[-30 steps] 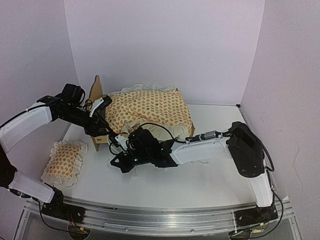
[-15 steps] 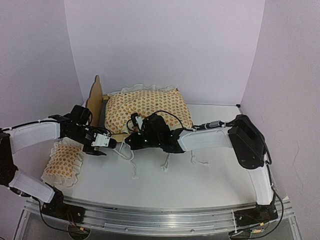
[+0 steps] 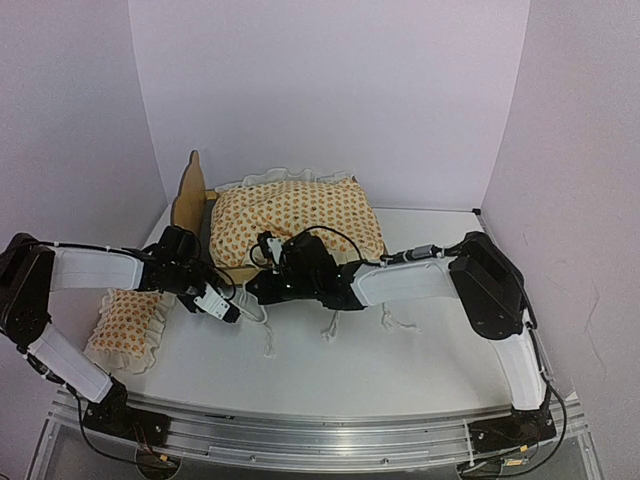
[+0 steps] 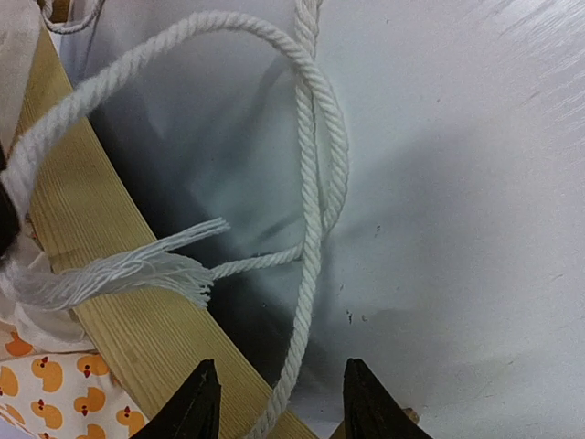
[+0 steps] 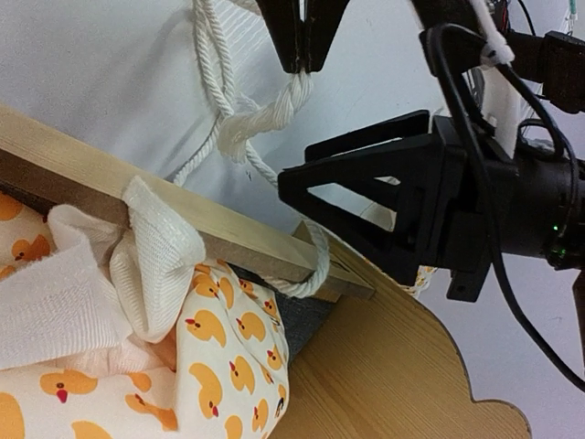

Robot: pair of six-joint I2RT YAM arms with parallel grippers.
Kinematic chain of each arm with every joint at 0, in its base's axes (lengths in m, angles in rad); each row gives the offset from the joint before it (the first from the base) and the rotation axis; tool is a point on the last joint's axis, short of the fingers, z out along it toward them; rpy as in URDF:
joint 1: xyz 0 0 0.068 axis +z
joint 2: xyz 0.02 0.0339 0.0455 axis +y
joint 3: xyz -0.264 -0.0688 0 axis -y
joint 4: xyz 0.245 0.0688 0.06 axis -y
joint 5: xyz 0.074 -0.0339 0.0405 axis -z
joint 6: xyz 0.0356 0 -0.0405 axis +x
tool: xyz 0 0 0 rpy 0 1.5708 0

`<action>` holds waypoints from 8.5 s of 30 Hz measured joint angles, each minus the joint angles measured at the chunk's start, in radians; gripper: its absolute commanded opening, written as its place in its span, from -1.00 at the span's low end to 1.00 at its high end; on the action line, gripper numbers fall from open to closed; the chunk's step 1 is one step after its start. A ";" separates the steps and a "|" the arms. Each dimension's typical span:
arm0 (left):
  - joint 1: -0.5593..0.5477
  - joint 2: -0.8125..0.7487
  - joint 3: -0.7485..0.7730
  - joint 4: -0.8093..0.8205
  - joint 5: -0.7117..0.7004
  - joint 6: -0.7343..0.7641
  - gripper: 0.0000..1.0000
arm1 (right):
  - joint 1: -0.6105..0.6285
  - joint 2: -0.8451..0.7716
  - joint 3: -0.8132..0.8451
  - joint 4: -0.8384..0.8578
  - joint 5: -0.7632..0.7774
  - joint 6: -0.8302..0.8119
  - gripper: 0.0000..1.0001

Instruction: Set up the pet bed

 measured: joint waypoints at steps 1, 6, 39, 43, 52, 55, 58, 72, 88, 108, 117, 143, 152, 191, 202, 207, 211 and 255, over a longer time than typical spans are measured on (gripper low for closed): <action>-0.002 0.011 -0.012 0.038 -0.012 0.011 -0.20 | 0.000 0.002 0.000 0.000 -0.004 0.000 -1.00; -0.002 0.038 -0.048 0.159 -0.072 0.048 -0.33 | 0.000 0.004 0.000 0.002 -0.016 0.001 -1.00; -0.003 -0.118 0.054 -0.183 -0.021 -0.130 -1.00 | -0.012 0.212 0.289 0.021 -0.043 -0.055 -1.00; -0.003 -0.118 0.074 -0.245 0.018 -0.161 -1.00 | -0.016 0.218 0.305 0.016 -0.042 -0.058 -1.00; -0.003 -0.118 0.163 -0.292 0.084 -0.253 -1.00 | -0.020 0.301 0.369 0.020 -0.157 -0.058 -1.00; -0.003 -0.118 0.163 -0.291 0.089 -0.270 -1.00 | -0.018 0.319 0.370 0.017 -0.236 -0.067 -1.00; -0.003 -0.117 0.163 -0.291 0.091 -0.285 -0.99 | -0.013 0.329 0.370 0.027 -0.319 -0.072 -1.00; 0.015 -0.104 0.130 -0.380 0.087 -0.412 -0.29 | 0.018 0.446 0.437 -0.057 -0.184 -0.095 -1.00; 0.145 -0.040 0.017 -0.412 0.054 -0.599 0.02 | 0.024 0.455 0.511 -0.123 -0.129 -0.109 -1.00; 0.149 0.208 0.147 -0.281 -0.026 -0.673 -0.25 | 0.025 0.455 0.511 -0.139 -0.133 -0.126 -1.00; 0.155 0.252 0.200 -0.310 -0.011 -0.652 -0.67 | 0.022 0.455 0.511 -0.141 -0.134 -0.130 -1.00; 0.150 0.176 0.220 -0.469 0.146 -0.776 -0.54 | 0.030 0.276 0.334 -0.138 -0.118 -0.195 -0.33; 0.152 0.208 0.276 -0.441 0.102 -0.743 -0.18 | 0.031 0.210 0.243 -0.145 -0.098 -0.202 -0.24; 0.162 0.446 0.443 -0.470 0.003 -0.675 -1.00 | 0.033 0.048 0.110 -0.364 0.160 -0.236 0.12; 0.163 0.429 0.421 -0.454 0.003 -0.729 -1.00 | 0.084 0.195 0.239 -0.458 0.235 -0.320 -0.74; 0.167 0.395 0.377 -0.454 -0.004 -0.755 -1.00 | 0.093 0.197 0.241 -0.473 0.275 -0.327 -1.00; 0.195 0.358 0.333 -0.455 -0.022 -0.777 -1.00 | 0.093 0.192 0.241 -0.484 0.287 -0.340 -1.00; 0.302 -0.108 -0.159 -0.381 -0.177 -0.643 -1.00 | -0.238 0.184 0.900 -0.329 0.295 -0.667 -1.00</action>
